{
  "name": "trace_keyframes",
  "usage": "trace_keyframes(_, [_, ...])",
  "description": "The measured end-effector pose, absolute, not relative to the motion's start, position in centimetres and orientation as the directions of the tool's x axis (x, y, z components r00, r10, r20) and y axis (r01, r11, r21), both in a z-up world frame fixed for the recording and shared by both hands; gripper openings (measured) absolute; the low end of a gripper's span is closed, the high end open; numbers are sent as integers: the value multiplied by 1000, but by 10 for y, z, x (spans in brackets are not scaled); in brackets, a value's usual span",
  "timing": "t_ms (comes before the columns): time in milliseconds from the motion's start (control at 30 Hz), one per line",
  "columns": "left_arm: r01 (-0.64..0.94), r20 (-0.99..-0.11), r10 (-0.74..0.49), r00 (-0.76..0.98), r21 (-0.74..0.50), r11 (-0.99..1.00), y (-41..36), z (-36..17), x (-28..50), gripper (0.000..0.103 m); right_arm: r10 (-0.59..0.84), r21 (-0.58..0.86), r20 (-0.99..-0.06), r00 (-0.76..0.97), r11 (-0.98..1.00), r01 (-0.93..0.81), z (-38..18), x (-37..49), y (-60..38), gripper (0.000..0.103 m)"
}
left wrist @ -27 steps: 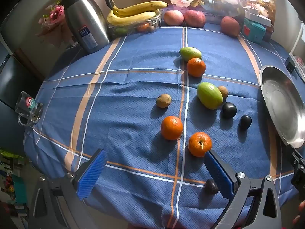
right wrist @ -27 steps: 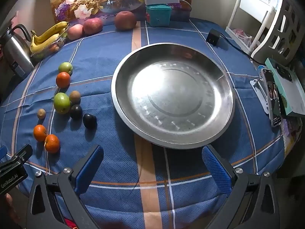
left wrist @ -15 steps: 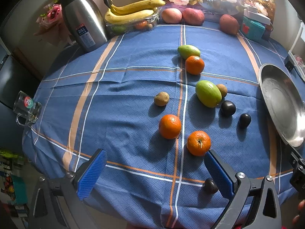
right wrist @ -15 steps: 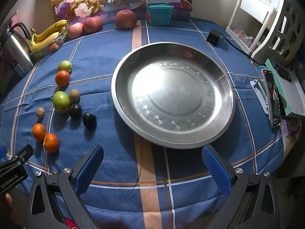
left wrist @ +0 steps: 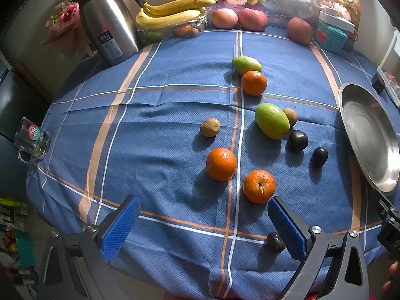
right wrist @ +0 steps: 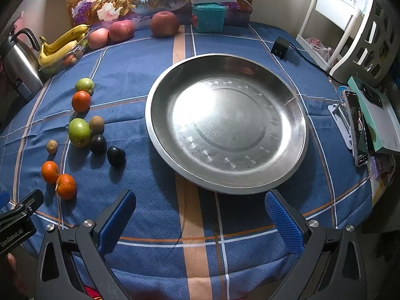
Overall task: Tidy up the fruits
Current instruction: 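Move the right tool toward the dark plum beside the fruit row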
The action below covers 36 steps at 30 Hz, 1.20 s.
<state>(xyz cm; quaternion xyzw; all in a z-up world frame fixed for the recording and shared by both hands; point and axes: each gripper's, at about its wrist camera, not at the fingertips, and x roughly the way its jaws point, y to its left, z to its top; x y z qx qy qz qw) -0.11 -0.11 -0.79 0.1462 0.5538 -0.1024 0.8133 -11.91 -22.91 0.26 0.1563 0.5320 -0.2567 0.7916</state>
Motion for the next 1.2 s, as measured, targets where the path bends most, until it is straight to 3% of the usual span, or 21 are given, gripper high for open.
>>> trace_keyframes(567, [327, -951, -1, 309, 105, 939, 1, -11, 1, 103, -240, -40, -928, 284, 824, 566, -2, -117, -227, 103])
trace_keyframes(867, [352, -945, -131, 299, -18, 936, 6, -6, 4, 103, -225, -31, -930, 290, 836, 548, -1, -116, -223, 103])
trace_keyframes(1033, [361, -944, -143, 297, -27, 932, 17, -7, 10, 103, -242, -63, -917, 318, 874, 482, 8, -108, -203, 103])
trace_keyframes(1200, [349, -953, -121, 279, -17, 937, 33, -17, 15, 103, -162, -24, -935, 317, 918, 397, 9, -94, -182, 103])
